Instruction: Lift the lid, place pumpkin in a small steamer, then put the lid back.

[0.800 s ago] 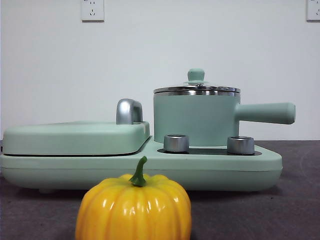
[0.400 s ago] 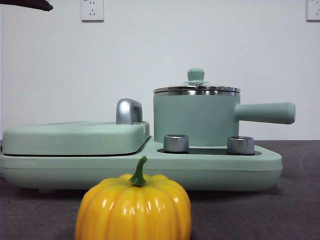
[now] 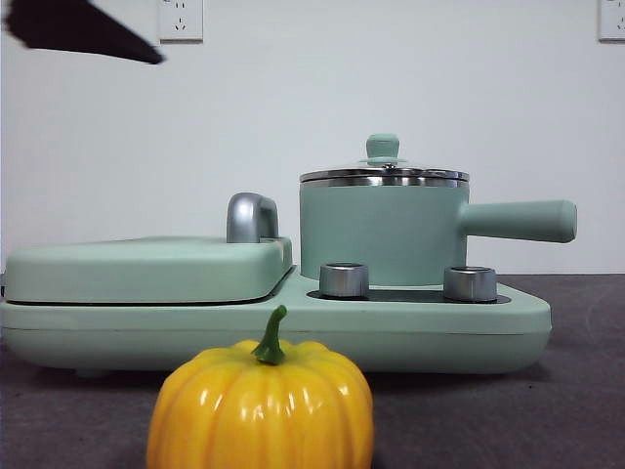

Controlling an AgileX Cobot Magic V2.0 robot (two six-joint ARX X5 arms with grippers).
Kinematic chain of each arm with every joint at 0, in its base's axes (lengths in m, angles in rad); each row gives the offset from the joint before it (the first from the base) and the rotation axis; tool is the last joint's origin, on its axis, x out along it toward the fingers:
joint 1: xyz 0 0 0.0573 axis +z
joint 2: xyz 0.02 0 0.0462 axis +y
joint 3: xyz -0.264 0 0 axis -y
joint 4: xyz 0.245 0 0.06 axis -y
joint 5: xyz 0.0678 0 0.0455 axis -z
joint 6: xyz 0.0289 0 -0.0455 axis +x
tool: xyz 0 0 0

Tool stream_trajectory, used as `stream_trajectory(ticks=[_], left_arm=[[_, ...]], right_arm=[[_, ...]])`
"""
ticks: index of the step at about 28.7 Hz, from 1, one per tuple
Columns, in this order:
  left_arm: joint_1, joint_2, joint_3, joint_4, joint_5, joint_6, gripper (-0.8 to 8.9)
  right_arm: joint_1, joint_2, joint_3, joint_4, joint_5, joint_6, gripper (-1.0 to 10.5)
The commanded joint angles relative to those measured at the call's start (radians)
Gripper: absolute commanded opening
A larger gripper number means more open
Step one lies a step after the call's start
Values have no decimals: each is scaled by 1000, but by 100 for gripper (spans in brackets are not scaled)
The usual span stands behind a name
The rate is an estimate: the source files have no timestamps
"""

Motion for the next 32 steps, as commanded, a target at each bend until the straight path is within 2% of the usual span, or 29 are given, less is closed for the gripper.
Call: stream_trajectory(ticks=[1,8,16,22,25,28,30,32], left_arm=[[-45,113,105,-3,-40,34,498],[-148,414,394,-116,-167,138,498],[-221,687,649,-129,-229,166,498],[-261,809,719,-80,-307,229,498],[-272,843,719,-42,-373,235,498],[-273,848,719,-20,-393,235,485],[-274,848,719,-18,-392,236,390],[-276,849,719,-33,-392,261,337]], right_arm=[[4,4,17,7,-2,-7,440],[4,4,17,8,-2,-4,440],[4,4,17,8,-2,-4,440],[4,4,17,8,-2,-4,440],[4,4,17,7,-4,-4,440],[4,4,17,8,-4,-4,440],[4,4,17,8,-4,-4,440],[4,4,17,8,-4,-4,440]])
